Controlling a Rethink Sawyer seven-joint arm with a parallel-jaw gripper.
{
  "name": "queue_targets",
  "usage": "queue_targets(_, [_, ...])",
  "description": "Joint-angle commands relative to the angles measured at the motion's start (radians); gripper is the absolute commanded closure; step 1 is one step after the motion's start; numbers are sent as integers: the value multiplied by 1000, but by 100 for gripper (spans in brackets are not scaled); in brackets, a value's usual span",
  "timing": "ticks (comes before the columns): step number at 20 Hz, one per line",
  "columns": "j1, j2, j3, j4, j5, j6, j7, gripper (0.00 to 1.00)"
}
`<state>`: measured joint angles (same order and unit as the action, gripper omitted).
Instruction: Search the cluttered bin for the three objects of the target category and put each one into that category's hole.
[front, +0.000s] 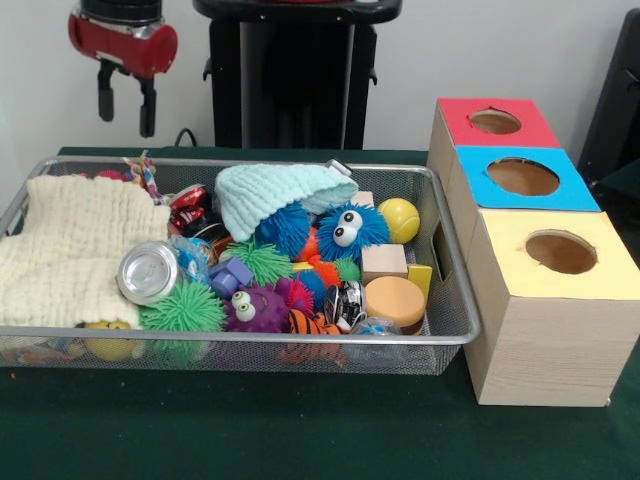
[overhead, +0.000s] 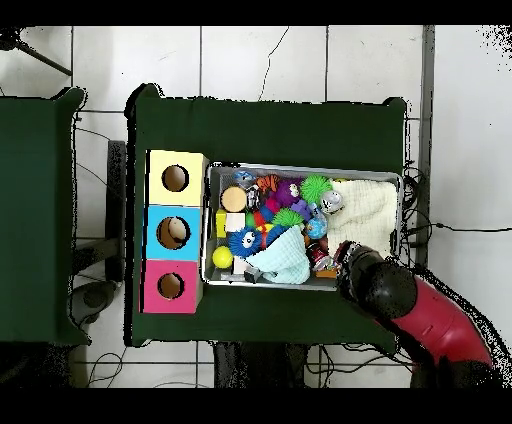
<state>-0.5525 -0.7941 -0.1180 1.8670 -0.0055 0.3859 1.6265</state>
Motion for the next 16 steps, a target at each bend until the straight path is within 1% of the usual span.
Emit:
queue_targets(1, [-23, 82, 71, -156, 27, 110, 94, 0])
queue_targets(3, [-24, 91, 74, -175, 25, 121, 90, 0])
queue_targets(5, [-28, 94, 82, -174, 37, 109, 102, 0])
queue_targets(9, [-30, 98, 87, -176, 37, 109, 104, 0])
queue_targets(12, [-30, 86, 88, -150, 34, 103, 103, 0])
queue_targets(16, [-16, 108, 81, -157, 44, 126, 125, 0])
